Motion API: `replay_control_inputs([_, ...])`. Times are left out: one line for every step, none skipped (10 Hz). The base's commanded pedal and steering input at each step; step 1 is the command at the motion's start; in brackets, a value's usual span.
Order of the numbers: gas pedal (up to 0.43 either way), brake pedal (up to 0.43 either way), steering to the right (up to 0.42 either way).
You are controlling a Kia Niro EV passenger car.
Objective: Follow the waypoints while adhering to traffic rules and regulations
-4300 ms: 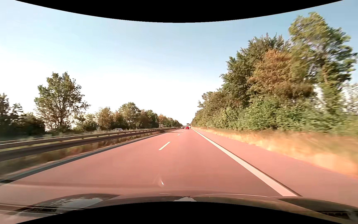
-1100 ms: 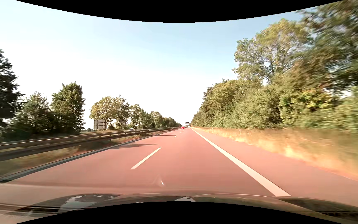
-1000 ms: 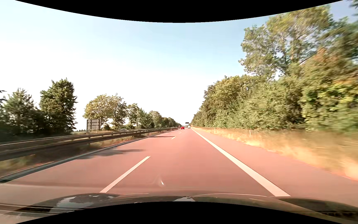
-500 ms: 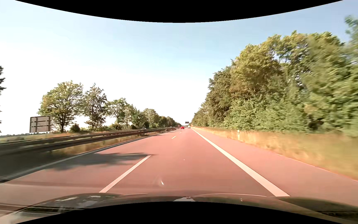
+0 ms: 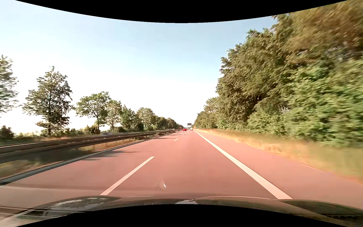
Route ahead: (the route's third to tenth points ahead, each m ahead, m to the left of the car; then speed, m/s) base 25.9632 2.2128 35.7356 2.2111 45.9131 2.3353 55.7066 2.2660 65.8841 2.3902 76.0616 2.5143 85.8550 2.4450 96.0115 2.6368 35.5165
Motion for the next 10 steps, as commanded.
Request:
replay_control_inputs([0.339, 0.006, -0.002])
replay_control_inputs([0.339, 0.006, -0.001])
replay_control_inputs([0.339, 0.006, -0.002])
replay_control_inputs([0.339, 0.006, -0.002])
replay_control_inputs([0.339, 0.006, -0.001])
replay_control_inputs([0.339, 0.006, -0.001])
replay_control_inputs([0.339, 0.006, -0.002])
replay_control_inputs([0.339, 0.006, -0.001])
replay_control_inputs([0.339, 0.006, -0.001])
replay_control_inputs([0.339, 0.006, -0.002])
